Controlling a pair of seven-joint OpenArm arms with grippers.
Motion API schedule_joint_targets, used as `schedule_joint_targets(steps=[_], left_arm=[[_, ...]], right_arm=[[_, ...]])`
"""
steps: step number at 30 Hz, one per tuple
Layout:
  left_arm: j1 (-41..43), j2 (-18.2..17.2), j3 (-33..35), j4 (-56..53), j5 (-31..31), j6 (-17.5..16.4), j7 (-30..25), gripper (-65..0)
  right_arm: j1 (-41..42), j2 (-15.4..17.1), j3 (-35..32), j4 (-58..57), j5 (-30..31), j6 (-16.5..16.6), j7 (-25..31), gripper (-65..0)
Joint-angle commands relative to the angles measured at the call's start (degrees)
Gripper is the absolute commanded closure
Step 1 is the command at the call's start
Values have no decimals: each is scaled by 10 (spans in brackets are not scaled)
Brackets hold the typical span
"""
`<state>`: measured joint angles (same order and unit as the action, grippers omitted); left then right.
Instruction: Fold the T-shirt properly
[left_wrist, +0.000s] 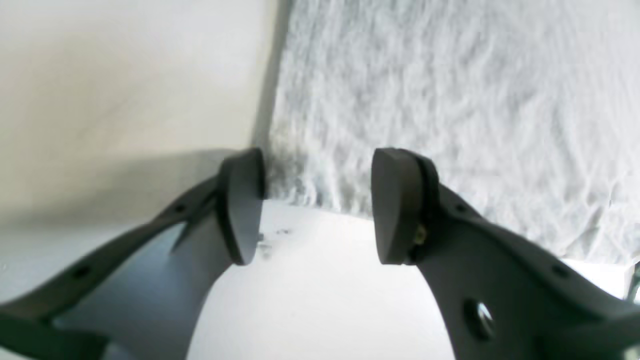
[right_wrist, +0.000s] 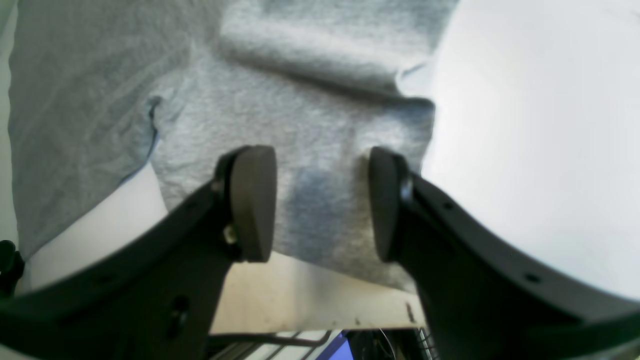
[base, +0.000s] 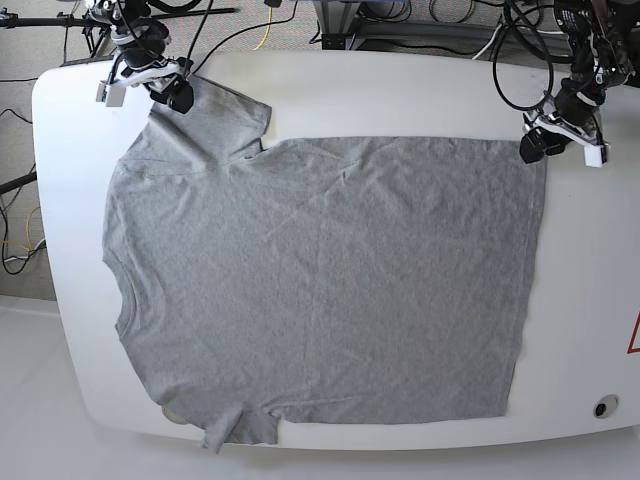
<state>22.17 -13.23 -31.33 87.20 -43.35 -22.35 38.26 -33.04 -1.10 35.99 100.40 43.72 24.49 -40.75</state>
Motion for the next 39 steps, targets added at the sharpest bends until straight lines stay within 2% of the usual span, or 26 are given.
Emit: schedule_joint_targets(steps=[1,4,9,19,31,39], left_arm=[[1,0,-4,5,1,4,9,-309],[-1,0,-4,5,1,4,20,-307],[-3,0,-11,17,1,4,53,-307],[-3,2,-84,78,1,4,70,-307],[-4,0,-160,105,2,4,115,-309],[-3,0,-174,105,3,4,116,-310]], right_arm=[[0,-9,-14,7,4,3,-8,-286],[3,-9,-21,10,4,10,-18,-286],[6,-10,-20,34,13,39,-42,-286],[8,-4,-17,49,49,35,-45,-286],[8,-4,105,94,49,34,-48,-290],[9,2,108,30,17,39,-58,-297]])
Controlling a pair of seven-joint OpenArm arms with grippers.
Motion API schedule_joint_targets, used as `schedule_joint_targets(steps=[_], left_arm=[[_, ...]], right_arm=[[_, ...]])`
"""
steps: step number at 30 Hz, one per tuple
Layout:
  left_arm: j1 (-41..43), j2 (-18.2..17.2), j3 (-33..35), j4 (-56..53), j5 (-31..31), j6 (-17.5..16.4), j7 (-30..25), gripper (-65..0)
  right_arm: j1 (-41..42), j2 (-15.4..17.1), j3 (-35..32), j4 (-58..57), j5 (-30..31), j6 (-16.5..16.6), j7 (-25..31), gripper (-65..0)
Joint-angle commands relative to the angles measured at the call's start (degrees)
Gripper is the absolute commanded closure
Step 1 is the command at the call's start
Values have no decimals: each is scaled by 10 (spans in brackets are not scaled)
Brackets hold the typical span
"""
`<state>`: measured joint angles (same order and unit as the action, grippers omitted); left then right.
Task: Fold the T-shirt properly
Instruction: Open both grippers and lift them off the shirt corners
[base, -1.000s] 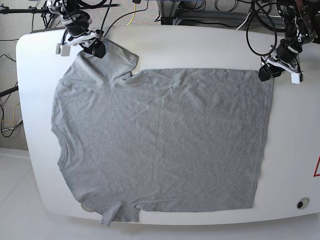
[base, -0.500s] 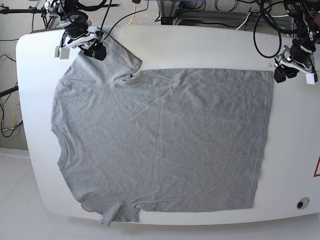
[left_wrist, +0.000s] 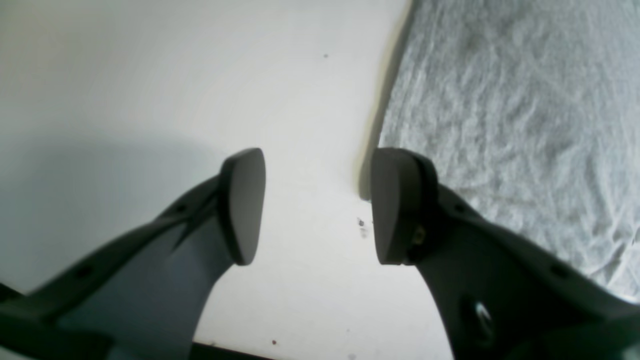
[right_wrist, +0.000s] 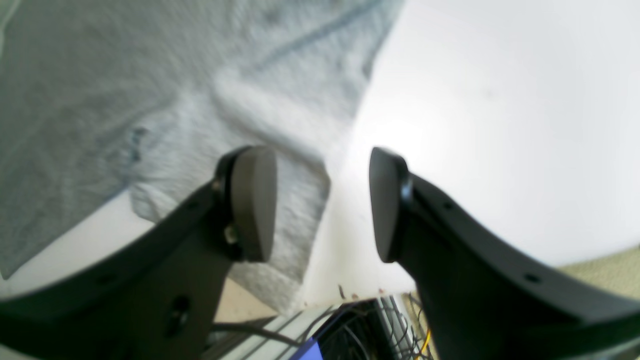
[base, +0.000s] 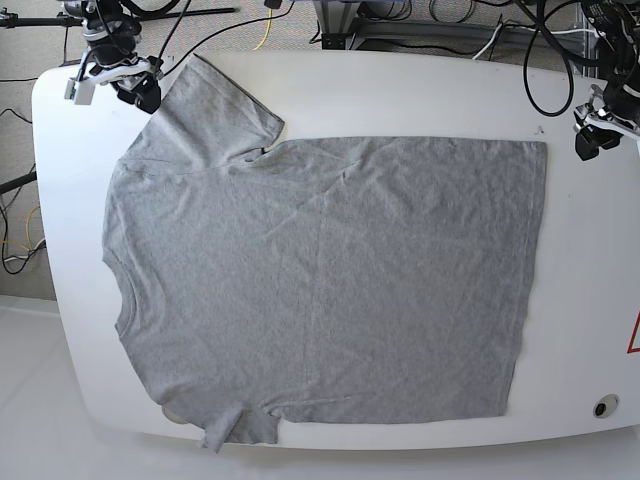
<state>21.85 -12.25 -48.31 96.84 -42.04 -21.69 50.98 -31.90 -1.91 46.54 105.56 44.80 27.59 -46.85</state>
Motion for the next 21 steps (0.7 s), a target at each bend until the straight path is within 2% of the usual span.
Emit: schedule_joint_targets(steps=[1,7,10,18,21], left_arm=[[0,-10,-4,9,-11,-2,-11,-310],[2,-9,-4,9,-10,-2,-10,-310],[3,-8,-4,9,-10,-2,-10,-310],[3,-8,-4,8,-9,-2,-10,-310],[3,-8,-4,8,-9,-2,-10,-310]], right_arm=[[0,10,2,-29,5,8,-2,-304],[26,11,-21,-92,4,9,-19,-379],[33,11,-32,-103,4,9,-19,-397],[35,11,-90,-103,4,9,-19,-380],[35,11,-109,-103,4,9,-19,-355]])
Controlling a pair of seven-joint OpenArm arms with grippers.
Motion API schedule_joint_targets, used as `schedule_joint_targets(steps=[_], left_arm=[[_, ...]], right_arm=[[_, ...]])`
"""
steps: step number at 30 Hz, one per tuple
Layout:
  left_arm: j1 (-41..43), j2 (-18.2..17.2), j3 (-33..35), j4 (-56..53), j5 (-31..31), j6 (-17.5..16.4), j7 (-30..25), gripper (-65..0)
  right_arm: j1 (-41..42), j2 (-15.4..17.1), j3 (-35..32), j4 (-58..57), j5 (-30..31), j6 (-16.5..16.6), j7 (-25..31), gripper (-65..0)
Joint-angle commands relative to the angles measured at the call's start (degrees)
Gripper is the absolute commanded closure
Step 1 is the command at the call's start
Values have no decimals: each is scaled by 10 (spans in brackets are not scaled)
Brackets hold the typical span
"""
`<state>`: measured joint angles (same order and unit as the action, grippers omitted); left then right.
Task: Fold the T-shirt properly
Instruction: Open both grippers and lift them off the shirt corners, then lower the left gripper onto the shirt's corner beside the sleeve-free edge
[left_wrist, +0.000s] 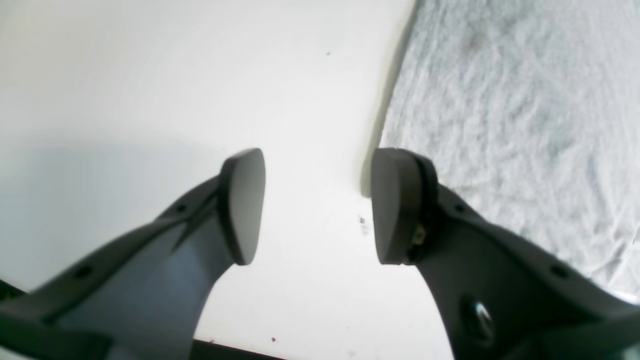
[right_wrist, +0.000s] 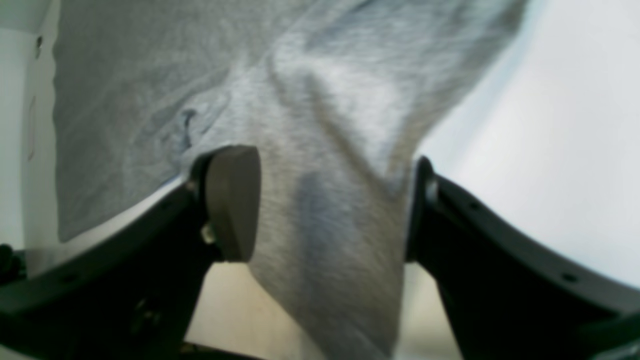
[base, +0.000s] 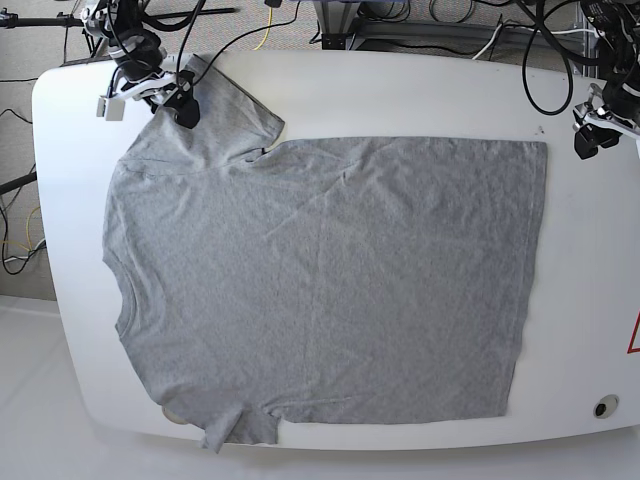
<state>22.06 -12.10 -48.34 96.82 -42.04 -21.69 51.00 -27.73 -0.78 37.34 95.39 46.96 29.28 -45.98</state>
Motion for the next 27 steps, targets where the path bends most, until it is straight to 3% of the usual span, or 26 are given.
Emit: schedule_joint_targets(steps=[1,3,8,23,27], left_arm=[[0,-10,-4,8,-9,-2,-10,-310],[0,-10,-4,8,-9,-2,-10,-310],[0,-9,-2,8,-8,-2,-10,-310],[-19,4,33,7,-12,-8,-10,-313],[-29,4,50,-10,-13,-53,-10,-314]], right_arm=[[-6,-1,-21,-1,-17,-7,-28,-335],[-6,-1,-27,-1,-17,-7,-28,-278],[-5,0,-28,-1,-17,-7,-28,0],[2,13,-30,-1,-17,-7,-29,0],[2,14,-30,-1,-17,-7,-29,0]])
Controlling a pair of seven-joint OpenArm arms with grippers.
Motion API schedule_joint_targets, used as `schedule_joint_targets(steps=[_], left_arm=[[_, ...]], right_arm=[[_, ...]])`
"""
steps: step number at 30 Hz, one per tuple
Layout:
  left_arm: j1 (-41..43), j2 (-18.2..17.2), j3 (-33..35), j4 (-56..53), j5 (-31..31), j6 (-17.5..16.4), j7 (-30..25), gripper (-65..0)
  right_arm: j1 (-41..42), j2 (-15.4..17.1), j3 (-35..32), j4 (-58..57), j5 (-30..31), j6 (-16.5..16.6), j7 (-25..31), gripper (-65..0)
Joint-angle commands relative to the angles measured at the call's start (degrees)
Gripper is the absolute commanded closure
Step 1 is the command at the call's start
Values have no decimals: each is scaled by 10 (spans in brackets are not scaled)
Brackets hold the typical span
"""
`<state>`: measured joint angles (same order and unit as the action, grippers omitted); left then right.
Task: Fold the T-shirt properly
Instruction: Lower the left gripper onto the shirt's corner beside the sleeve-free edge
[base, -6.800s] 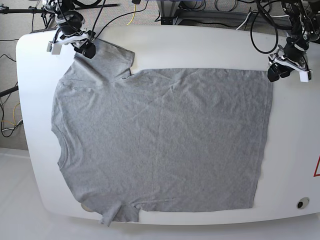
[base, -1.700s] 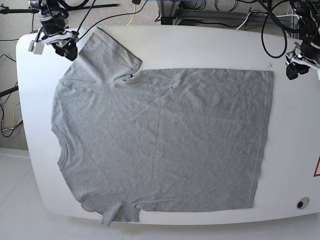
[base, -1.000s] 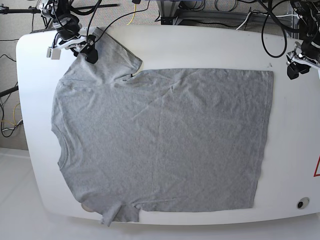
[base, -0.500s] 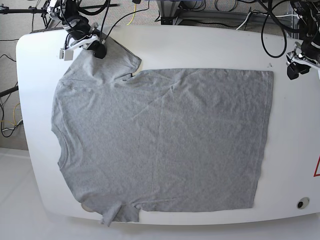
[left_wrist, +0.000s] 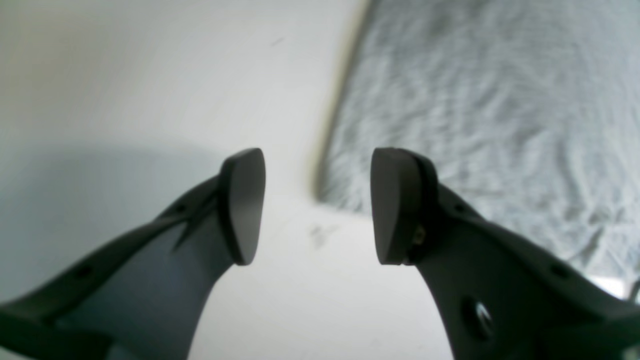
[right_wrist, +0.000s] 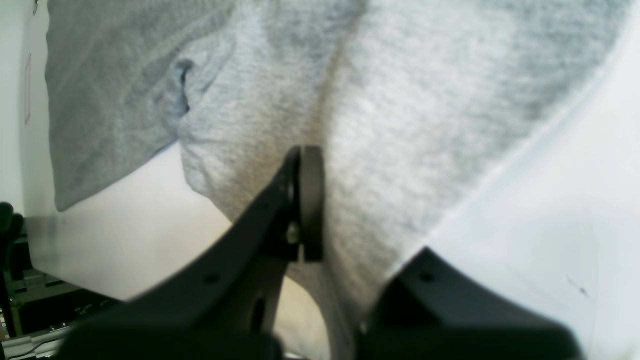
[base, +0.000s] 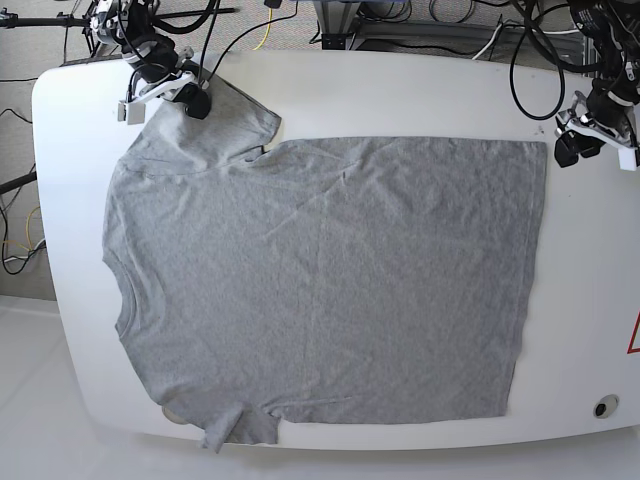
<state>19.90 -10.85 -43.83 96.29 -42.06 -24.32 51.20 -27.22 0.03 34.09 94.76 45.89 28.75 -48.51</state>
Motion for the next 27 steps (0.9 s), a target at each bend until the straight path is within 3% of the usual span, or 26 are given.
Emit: schedule_joint_targets(steps=[1,4,11,23,27], left_arm=[[-14,-8,4,-12,-12,-39,-12,-314],[-31,-8,3,-36,-11,-55,-12,-330],[-44,-9,-1,-104,-10,-54,-12,-445],[-46,-9,6,-156,-10,-56,-14,-459],[-57,-9,38,-177,-11,-56,-14,-459]], right_arm=[[-3,6,2,5,-7,-1,-3,0],[-3,6,2,5,-7,-1,-3,0],[-3,6,2,5,-7,-1,-3,0],[-3,6,2,5,-7,-1,-3,0],[-3,6,2,5,-7,-1,-3,0]])
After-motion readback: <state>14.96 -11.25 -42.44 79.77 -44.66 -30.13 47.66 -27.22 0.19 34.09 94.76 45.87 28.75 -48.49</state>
